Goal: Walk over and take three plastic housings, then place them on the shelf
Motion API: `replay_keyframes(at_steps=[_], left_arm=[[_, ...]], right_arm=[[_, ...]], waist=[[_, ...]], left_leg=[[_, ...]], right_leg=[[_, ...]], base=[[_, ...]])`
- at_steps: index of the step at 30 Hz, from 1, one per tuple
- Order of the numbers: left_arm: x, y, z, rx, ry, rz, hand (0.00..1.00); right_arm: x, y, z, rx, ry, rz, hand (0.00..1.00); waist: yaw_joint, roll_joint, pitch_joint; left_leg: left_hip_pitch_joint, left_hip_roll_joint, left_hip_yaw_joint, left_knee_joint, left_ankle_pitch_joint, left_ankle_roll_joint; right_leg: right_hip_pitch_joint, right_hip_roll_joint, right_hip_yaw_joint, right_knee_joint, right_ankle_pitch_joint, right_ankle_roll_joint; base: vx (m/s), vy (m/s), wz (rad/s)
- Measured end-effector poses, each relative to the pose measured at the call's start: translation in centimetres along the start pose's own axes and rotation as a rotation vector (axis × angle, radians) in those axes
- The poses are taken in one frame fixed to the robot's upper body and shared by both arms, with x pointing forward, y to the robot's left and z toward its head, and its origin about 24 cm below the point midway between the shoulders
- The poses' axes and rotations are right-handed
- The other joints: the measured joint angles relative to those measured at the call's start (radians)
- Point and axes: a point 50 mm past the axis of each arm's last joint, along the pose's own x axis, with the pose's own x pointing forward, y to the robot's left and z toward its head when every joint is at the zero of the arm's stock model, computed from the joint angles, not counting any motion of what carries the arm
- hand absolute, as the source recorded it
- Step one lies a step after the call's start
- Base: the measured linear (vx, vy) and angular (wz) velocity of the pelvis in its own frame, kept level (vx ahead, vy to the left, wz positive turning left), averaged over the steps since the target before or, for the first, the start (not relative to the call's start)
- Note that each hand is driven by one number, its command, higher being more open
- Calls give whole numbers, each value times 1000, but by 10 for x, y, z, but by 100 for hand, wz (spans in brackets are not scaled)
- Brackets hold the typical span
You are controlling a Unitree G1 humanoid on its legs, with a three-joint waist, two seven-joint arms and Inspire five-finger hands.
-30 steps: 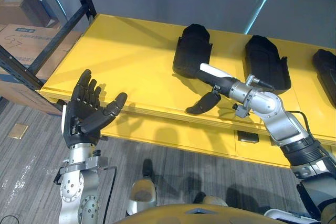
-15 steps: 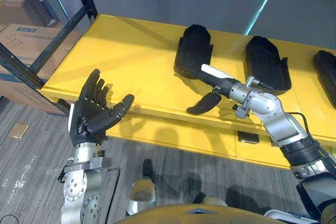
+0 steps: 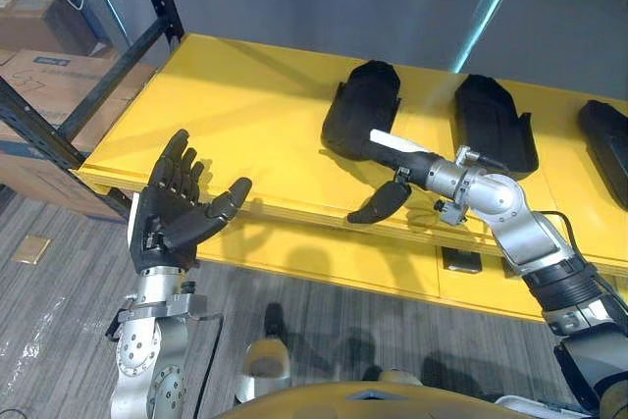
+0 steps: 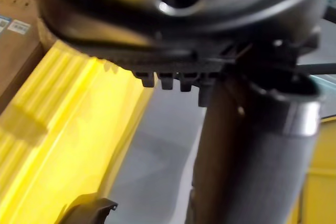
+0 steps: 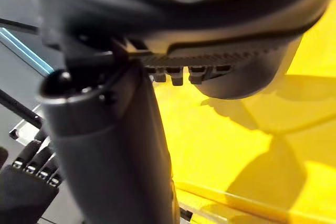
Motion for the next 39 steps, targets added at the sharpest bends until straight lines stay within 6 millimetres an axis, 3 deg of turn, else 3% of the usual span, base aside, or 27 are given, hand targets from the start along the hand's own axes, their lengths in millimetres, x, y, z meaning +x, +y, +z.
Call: replay_keyframes(at_steps=[6,16,19,20,22,25,30,36,39], left_arm=[[0,1,1,11,5,-9,100],[-2,-3,-12,-4,59,-26,100],[-1,-4,-12,2,56,-29,100],[-1,-4,-12,1,52,-30,100],[-1,-5,-11,-4,45,-33,100],[-1,-8,-8,-18,23,-28,100],[0,-10,-5,-32,8,-37,100],[1,-16,-8,-47,19,-47,100],[1,-15,-10,-47,26,-43,100]], right_arm=[[-1,2,-1,13,-4,12,100],[-5,7,-3,-27,-15,-38,100],[-9,-10,3,19,-86,-250,100],[-14,-25,6,83,-135,-408,100],[-33,-51,12,183,-221,-714,100],[-63,-74,15,259,-303,-956,100],[-66,-70,4,331,-240,-944,100],[-46,-58,-43,524,65,-782,100],[-37,-63,-61,597,180,-729,100]], waist=[[0,-6,-7],[3,8,-21],[-2,9,-21],[-3,11,-21],[-3,17,-24],[-9,32,-33],[-36,54,-46],[-29,60,-49],[-25,61,-49]], left_leg=[[0,-1,1,0,0,-1],[-1,-2,0,0,-1,-3],[-1,-2,0,1,-1,-3],[0,-2,0,3,-1,-3],[0,-3,0,3,-1,-3],[1,-6,0,3,-2,-3],[10,-2,2,3,-3,-4],[9,1,-8,3,-1,-6],[6,0,-13,3,3,-7]], right_leg=[[1,0,0,-4,2,2],[7,2,-1,-14,5,5],[7,2,0,-14,7,10],[7,3,0,-14,8,10],[7,2,0,-14,8,10],[9,0,1,-15,8,10],[16,3,1,-14,4,5],[17,7,-2,-10,2,2],[17,6,-4,2,5,7]], base=[[0,0,0],[0,0,0],[0,0,0],[0,0,0],[0,0,0],[0,0,0],[0,0,-2],[0,0,3],[2,-4,6]])
